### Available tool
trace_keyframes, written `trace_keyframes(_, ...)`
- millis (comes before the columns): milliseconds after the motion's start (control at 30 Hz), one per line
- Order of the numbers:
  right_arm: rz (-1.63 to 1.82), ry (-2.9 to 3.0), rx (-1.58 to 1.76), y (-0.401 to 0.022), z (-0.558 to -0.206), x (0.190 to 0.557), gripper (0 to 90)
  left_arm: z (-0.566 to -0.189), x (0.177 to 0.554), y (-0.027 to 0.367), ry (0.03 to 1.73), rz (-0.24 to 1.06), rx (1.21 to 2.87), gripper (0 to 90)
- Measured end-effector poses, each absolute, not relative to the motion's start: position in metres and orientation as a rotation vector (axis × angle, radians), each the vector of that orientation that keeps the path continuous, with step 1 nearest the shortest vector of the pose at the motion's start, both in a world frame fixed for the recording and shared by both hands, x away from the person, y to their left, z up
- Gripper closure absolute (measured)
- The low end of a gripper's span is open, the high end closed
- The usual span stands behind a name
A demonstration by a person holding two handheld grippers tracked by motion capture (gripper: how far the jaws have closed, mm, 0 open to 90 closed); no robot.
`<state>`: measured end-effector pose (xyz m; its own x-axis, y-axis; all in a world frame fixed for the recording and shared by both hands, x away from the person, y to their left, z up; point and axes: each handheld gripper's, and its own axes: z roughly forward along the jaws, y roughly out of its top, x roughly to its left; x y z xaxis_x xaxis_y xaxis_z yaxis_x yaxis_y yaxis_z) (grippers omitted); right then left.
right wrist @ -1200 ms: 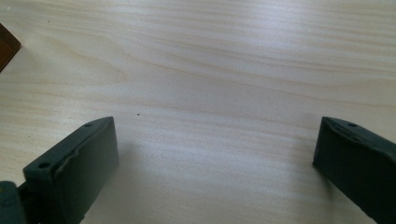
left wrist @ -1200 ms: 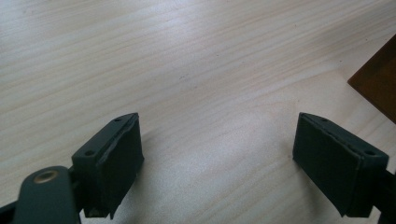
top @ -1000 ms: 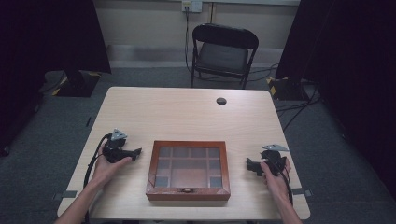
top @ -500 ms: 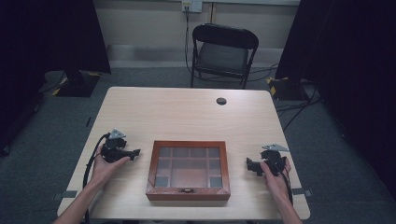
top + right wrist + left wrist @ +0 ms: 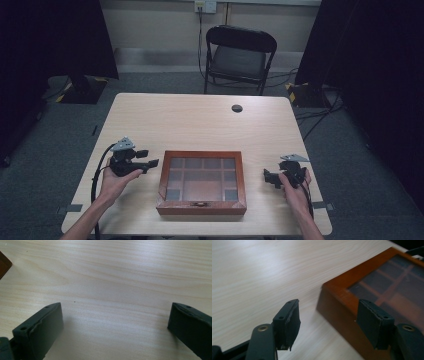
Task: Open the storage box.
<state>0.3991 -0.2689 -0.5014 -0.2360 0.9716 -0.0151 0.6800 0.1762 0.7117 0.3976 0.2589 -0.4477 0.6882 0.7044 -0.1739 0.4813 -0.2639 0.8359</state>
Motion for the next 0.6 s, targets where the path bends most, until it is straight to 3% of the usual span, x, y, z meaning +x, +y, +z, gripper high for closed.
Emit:
trace_keyframes(100,0.817,1.988,1.552,-0.269,-0.501,0.399,0.0,-0.441,0.391,0.249,0.851,0.263,1.939,35.6)
trace_keyframes(133,0.816,1.988,1.552,-0.269,-0.501,0.399,0.0,-0.44,0.389,0.245,0.825,0.248,1.943,40.9)
trace_keyframes(533,0.817,1.989,1.55,-0.269,-0.501,0.399,0.0,-0.435,0.375,0.204,0.721,0.164,1.96,37.5)
trace_keyframes(600,0.816,1.99,1.55,-0.269,-0.501,0.399,0.0,-0.433,0.372,0.195,0.681,0.147,1.981,41.3)
